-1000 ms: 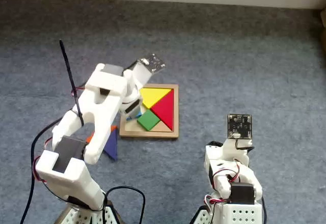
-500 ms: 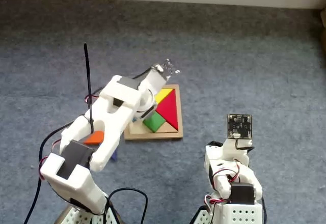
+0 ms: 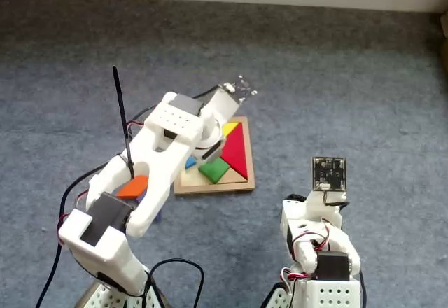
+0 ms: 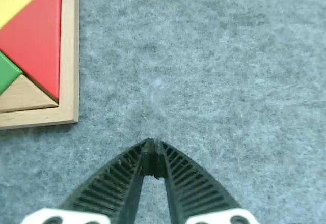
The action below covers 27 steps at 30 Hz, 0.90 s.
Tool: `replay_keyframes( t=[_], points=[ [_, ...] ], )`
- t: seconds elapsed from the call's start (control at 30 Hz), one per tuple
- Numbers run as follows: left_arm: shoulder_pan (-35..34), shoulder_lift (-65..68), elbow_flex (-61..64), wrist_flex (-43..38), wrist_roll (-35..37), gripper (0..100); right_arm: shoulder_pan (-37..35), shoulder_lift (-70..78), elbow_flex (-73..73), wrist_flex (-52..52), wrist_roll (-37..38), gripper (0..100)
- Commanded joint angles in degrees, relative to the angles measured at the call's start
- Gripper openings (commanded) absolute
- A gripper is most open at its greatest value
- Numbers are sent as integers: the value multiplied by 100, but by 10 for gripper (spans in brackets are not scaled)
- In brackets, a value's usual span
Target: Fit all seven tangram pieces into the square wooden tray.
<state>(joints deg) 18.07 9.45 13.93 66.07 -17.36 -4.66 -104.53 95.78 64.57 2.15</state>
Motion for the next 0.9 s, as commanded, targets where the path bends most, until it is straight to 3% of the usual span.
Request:
replay_keyframes(
  t=[0.0,0.6,0.7,0.87],
  points=[
    [-180,-180,-189,53,18,157,84,-57,813,-92,-18,18],
    [-338,-92,866,-932,-615,157,84,-57,813,-92,-18,18],
    [-347,277,637,-879,-615,157,84,-57,813,-92,-18,18],
    [-347,998,-356,-105,-598,135,84,-57,813,-92,-18,18]
  ],
)
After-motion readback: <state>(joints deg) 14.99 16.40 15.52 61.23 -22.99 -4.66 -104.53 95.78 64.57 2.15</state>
